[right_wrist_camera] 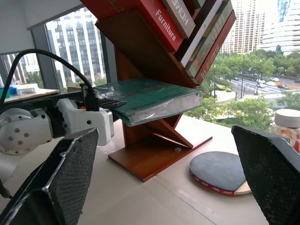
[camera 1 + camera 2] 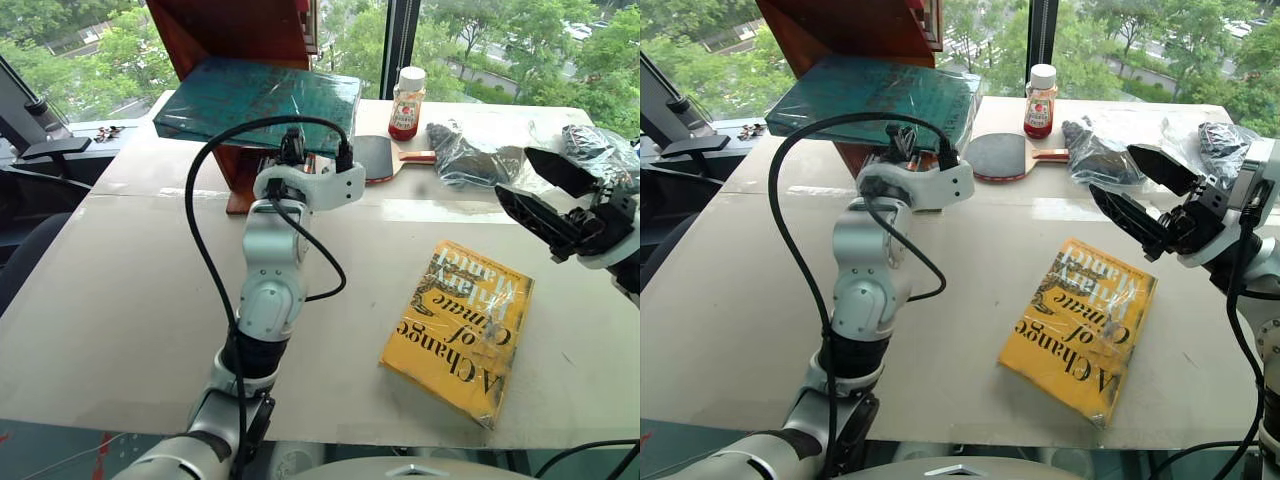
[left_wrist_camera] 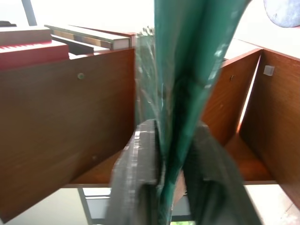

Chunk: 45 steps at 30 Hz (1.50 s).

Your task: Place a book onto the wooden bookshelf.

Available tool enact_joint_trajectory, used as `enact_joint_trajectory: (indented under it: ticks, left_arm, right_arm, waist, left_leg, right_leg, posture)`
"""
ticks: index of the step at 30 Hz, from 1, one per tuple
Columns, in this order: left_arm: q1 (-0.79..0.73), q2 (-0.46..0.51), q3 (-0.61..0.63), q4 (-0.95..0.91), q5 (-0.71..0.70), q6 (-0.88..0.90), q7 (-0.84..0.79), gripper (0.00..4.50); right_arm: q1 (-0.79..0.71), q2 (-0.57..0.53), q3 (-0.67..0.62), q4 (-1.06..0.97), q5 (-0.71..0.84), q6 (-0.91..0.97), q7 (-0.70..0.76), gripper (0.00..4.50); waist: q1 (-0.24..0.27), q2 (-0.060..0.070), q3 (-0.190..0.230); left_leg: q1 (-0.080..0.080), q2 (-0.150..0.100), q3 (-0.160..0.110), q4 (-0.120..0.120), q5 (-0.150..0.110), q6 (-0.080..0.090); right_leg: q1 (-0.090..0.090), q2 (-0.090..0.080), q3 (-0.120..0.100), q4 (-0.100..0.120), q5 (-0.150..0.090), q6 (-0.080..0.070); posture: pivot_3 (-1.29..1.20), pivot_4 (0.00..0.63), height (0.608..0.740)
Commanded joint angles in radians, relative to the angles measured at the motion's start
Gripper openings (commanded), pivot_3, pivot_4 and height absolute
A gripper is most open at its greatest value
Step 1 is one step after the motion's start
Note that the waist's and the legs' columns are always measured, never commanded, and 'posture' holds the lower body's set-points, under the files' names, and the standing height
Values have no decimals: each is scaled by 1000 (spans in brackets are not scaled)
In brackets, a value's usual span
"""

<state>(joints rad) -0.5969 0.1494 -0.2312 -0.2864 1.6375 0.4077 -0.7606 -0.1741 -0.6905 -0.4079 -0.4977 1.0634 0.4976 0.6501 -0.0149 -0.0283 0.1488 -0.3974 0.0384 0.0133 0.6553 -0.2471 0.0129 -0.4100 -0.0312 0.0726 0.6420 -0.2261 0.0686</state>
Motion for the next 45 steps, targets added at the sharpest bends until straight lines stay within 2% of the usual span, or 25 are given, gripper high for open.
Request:
enact_joint_trajectory:
  ticks: [1, 5, 26, 31, 35, 38, 42, 45]
  left_arm:
    - [-41, 0, 30, 33, 17, 40, 22, 2473]
    - [-65, -5, 36, 55, 11, 67, 50, 4409]
    - [-91, 7, 80, -11, -21, 128, 216, 4466]
    - [-38, 30, 82, -99, -95, 75, 262, 4466]
    - [74, 54, 87, -239, -250, -32, 358, 4466]
    - [206, 25, 72, -331, -493, -153, 430, 4466]
    - [336, -104, 70, -199, -911, -244, 416, 4466]
    - [265, -210, 132, -64, -1050, -182, 475, 4466]
  right_arm:
    - [4, 9, -26, -38, -8, -28, -1, 4500]
    - [12, 19, -25, -50, -17, -36, -4, 4500]
    - [32, 34, -33, -53, -30, -56, 4, 4500]
    - [51, 29, -40, -61, -29, -62, 4, 4500]
    - [61, 24, -50, -68, -21, -60, 2, 4500]
    - [64, 22, -53, -71, -19, -59, 0, 4500]
    - [60, 21, -61, -81, -8, -55, -9, 4500]
    - [61, 17, -73, -97, 7, -50, -26, 4500]
  waist:
    - [1, 0, 0]
    - [4, 0, 0]
    - [4, 0, 0]
    - [3, 0, 0]
    - [1, 0, 0]
    - [4, 0, 0]
    - [10, 0, -1]
    - [12, 0, 0]
  left_leg:
    - [0, 0, 0, 0, 0, 0]
    - [-2, 0, -1, 0, 0, 0]
    - [-1, 0, -1, 0, 0, 0]
    - [-1, 0, -1, 0, 0, 0]
    - [-1, 0, -1, 0, 0, 0]
    - [-1, 1, -1, 0, 0, 0]
    - [-1, 2, 0, 0, 0, 0]
    - [-2, 0, -1, 6, 0, 0]
  right_leg:
    - [0, 0, 0, 0, 0, 0]
    - [0, 0, -1, 0, 0, 0]
    - [0, 0, -1, 0, 0, 0]
    - [0, 0, -1, 0, 0, 0]
    - [0, -1, -1, 0, 0, 0]
    - [-1, -2, -1, 1, 0, 0]
    - [0, -5, -1, 1, 0, 0]
    - [0, -3, -2, 1, 0, 0]
  posture:
    - [0, 150, 740]
    - [0, 150, 740]
    - [0, 150, 740]
    - [0, 150, 740]
    - [0, 150, 740]
    - [0, 150, 740]
    - [0, 150, 740]
    - [0, 150, 740]
